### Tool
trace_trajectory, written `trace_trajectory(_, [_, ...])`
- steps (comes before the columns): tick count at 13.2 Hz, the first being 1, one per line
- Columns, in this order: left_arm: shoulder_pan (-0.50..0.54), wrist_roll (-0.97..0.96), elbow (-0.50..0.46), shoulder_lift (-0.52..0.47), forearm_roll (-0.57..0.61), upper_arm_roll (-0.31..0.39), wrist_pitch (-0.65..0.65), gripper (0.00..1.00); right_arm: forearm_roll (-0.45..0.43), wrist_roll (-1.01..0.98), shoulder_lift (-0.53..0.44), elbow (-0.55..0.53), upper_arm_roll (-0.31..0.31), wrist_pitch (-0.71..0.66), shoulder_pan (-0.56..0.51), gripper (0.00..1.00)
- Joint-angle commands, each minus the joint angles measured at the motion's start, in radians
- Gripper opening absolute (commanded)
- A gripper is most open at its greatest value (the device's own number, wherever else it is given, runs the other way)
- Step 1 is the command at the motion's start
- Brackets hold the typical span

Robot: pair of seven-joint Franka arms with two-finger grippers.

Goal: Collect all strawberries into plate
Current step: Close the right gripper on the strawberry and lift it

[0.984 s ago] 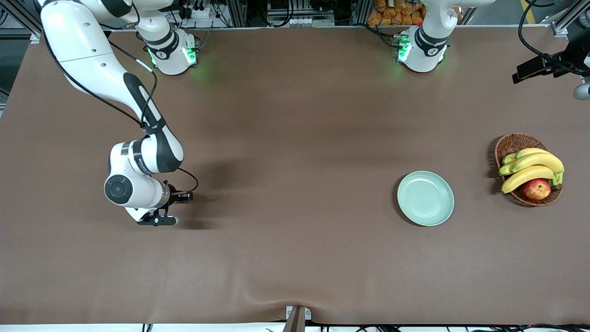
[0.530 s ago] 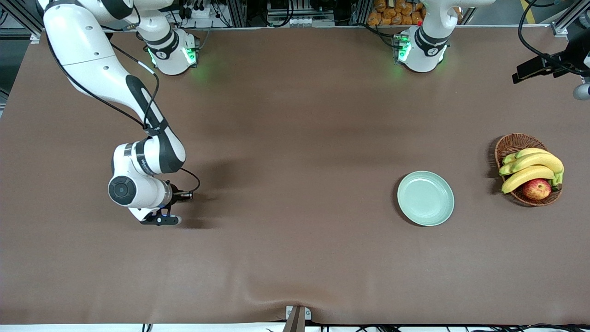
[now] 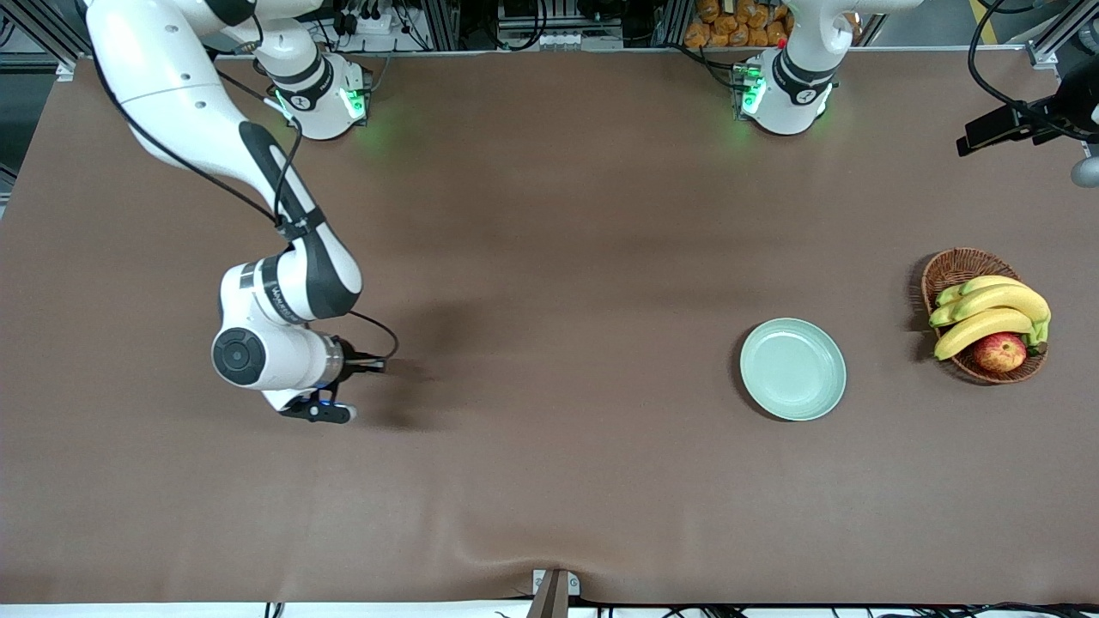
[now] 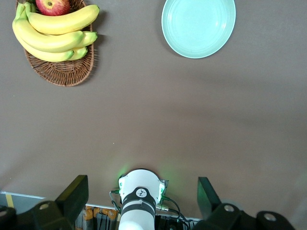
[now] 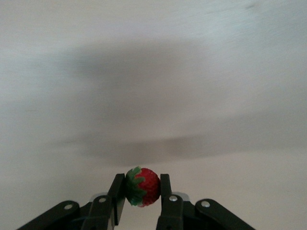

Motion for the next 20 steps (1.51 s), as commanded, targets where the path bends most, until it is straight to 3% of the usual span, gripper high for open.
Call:
trace_trajectory(1, [-0.004,0.021,0.007,0.032,-0.012,-0.002,0.027,1.0,0.06,0.172,-0.007,0.06,0.006,-0.019,0.088,0.0])
trace_trajectory(5, [-0.021,0.018,0.007,0.087,-0.02,-0.013,0.087,1.0,0.063,0.367,0.006,0.088,0.009,0.013,0.215,0.0])
trace_trajectory(8, [-0.075,0.007,0.007,0.155,-0.018,-0.019,0.174,1.0,0.117,0.456,0.035,0.088,0.008,0.133,0.321,0.0])
trace_trajectory(14, [-0.161,-0.002,0.007,0.232,-0.02,-0.019,0.281,1.0,0.112,0.606,0.166,0.088,0.005,0.378,0.458,0.0])
trace_trajectory(15, [-0.177,-0.004,0.007,0.246,-0.018,-0.019,0.3,1.0,0.112,0.606,0.171,0.087,0.005,0.379,0.461,0.43])
trace_trajectory(16, [-0.196,-0.004,0.007,0.261,-0.017,-0.018,0.315,1.0,0.103,0.614,0.168,0.087,0.005,0.379,0.461,0.99])
trace_trajectory(20, [-0.221,-0.043,0.004,0.333,-0.009,-0.019,0.341,1.0,0.103,0.609,0.12,0.085,-0.001,0.354,0.45,1.0])
